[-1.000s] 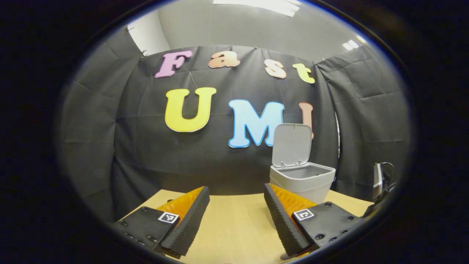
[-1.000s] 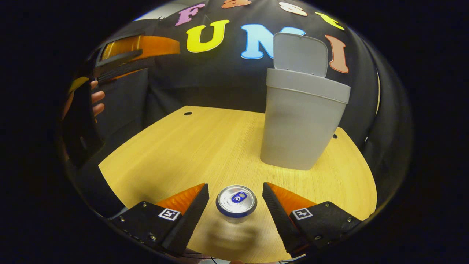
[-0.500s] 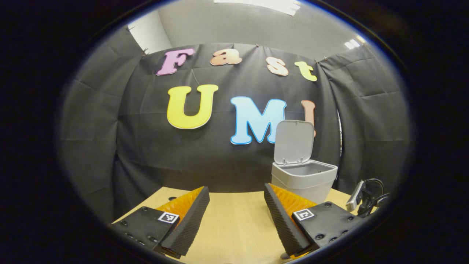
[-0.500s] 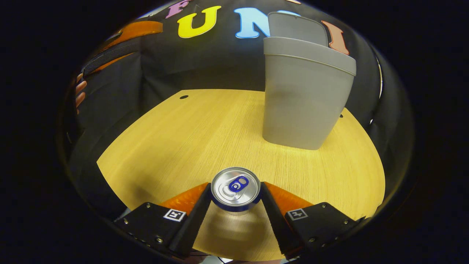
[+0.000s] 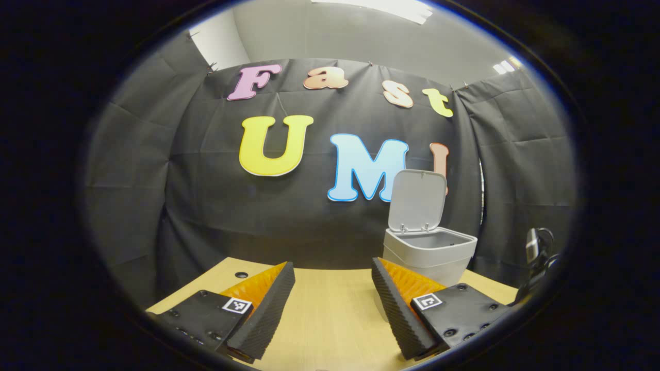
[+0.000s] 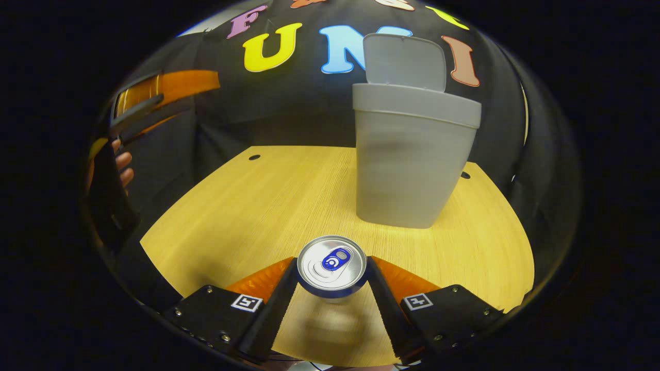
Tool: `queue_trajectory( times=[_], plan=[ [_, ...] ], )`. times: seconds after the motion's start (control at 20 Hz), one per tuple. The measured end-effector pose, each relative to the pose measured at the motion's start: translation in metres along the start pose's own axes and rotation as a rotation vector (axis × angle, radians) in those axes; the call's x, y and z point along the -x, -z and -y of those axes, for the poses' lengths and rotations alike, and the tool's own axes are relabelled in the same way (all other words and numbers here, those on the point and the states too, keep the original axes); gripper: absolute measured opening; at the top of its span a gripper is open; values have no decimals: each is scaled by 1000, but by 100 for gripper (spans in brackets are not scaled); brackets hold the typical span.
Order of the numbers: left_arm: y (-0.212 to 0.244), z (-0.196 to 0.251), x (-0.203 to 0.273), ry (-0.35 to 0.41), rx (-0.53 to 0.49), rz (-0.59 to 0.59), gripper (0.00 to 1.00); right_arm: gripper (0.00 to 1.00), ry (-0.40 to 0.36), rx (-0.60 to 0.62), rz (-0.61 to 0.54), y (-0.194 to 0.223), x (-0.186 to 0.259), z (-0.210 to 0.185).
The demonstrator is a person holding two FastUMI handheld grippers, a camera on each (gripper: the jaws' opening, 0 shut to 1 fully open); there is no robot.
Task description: Press the lid of the desktop garbage bin to open it, pick up the crumpled paper on the desktop and throw it into the bin, then pick up the pop can on the desktop and drop it into the bin, and finally close the garbage bin lid.
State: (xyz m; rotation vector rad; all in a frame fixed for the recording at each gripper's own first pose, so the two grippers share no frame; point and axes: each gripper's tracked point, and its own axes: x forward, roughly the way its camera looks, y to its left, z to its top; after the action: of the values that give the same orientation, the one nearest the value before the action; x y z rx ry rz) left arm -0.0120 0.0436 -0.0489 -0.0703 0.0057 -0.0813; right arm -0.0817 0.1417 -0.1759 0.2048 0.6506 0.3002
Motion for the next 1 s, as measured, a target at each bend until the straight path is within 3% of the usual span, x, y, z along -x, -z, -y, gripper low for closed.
queue_trajectory(
  times=[0.35, 0.4, 0.65, 1.0],
  plan=[
    [-9, 4, -7, 1, 7, 15, 100, 80, 51, -12, 211, -99, 29, 27],
    [-9, 3, -8, -4, 8, 11, 100, 84, 54, -5, 248, -116, 33, 30],
    [-10, 4, -10, 15, 1, 12, 100, 83, 64, 31, 446, -200, 49, 43],
    [-16, 3, -7, 15, -21, 29, 100, 83, 117, 94, 545, -247, 46, 54]
  ],
)
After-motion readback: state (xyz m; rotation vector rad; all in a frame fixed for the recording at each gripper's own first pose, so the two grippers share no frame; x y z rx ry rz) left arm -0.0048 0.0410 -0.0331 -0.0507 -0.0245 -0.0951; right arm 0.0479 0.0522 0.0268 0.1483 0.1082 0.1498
